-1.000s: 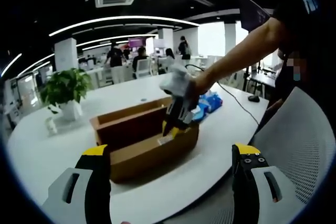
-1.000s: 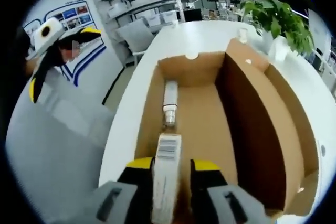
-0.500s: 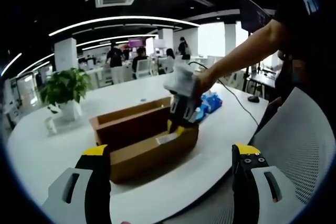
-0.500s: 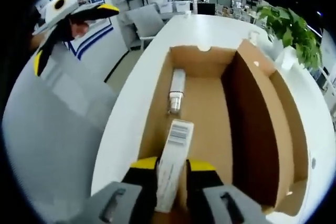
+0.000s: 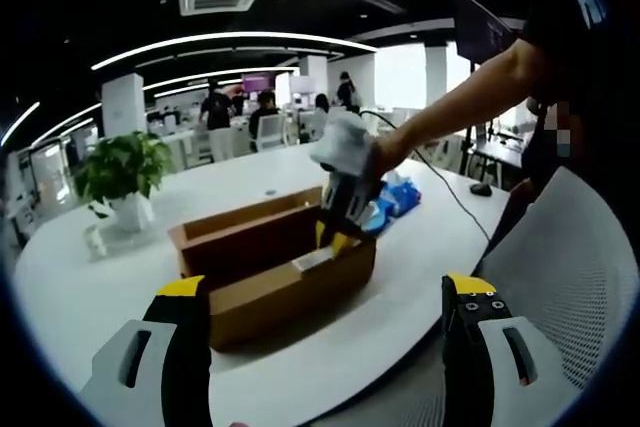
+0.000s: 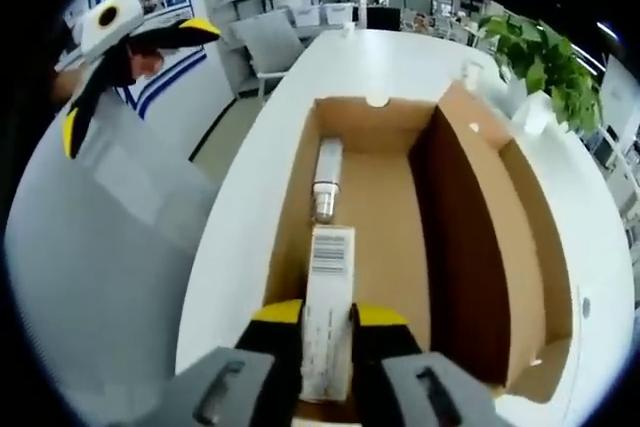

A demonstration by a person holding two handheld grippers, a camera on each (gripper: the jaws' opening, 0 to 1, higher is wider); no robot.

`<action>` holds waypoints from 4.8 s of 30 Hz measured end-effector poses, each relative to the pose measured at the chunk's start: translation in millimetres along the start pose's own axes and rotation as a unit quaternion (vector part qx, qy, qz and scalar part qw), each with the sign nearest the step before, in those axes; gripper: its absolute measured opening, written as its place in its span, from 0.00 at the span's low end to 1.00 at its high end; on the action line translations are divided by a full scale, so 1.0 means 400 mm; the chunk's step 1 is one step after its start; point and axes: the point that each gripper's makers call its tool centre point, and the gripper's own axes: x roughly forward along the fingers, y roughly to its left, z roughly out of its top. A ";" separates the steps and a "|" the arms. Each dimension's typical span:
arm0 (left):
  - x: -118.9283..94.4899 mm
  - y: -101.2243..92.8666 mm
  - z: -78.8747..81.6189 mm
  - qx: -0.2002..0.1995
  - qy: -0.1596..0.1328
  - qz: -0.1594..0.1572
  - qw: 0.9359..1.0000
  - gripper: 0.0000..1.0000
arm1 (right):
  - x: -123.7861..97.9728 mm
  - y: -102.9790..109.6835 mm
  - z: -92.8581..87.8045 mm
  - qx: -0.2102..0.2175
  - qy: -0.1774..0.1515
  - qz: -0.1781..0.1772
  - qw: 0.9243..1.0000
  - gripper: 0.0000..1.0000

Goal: Operate the shoe box by opening the lid, removing the specified soft item, and placing it in the target area until the item is outside and the box remains undamaged.

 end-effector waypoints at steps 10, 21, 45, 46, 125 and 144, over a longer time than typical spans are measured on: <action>0.002 -0.005 0.000 0.004 0.001 -0.004 1.000 1.00 | -0.039 0.001 0.024 -0.011 -0.012 -0.010 1.000 0.14; 0.000 -0.010 0.003 0.008 -0.003 -0.008 1.000 1.00 | -0.097 0.001 0.069 -0.012 -0.037 -0.019 0.999 0.14; -0.003 -0.010 -0.002 0.009 -0.003 -0.013 1.000 1.00 | -0.291 -0.014 0.098 -0.067 -0.027 -0.043 0.996 0.13; -0.003 -0.010 -0.001 0.008 -0.003 -0.012 1.000 1.00 | -0.298 -0.016 0.096 -0.066 -0.027 -0.044 0.996 0.13; 0.007 0.010 -0.021 -0.025 0.001 -0.013 1.000 1.00 | -0.610 -0.405 -0.477 -0.045 0.075 -0.155 0.984 0.13; 0.001 0.027 -0.036 -0.031 0.021 0.011 0.999 1.00 | -0.519 -0.434 -0.606 -0.027 0.103 -0.134 0.985 0.14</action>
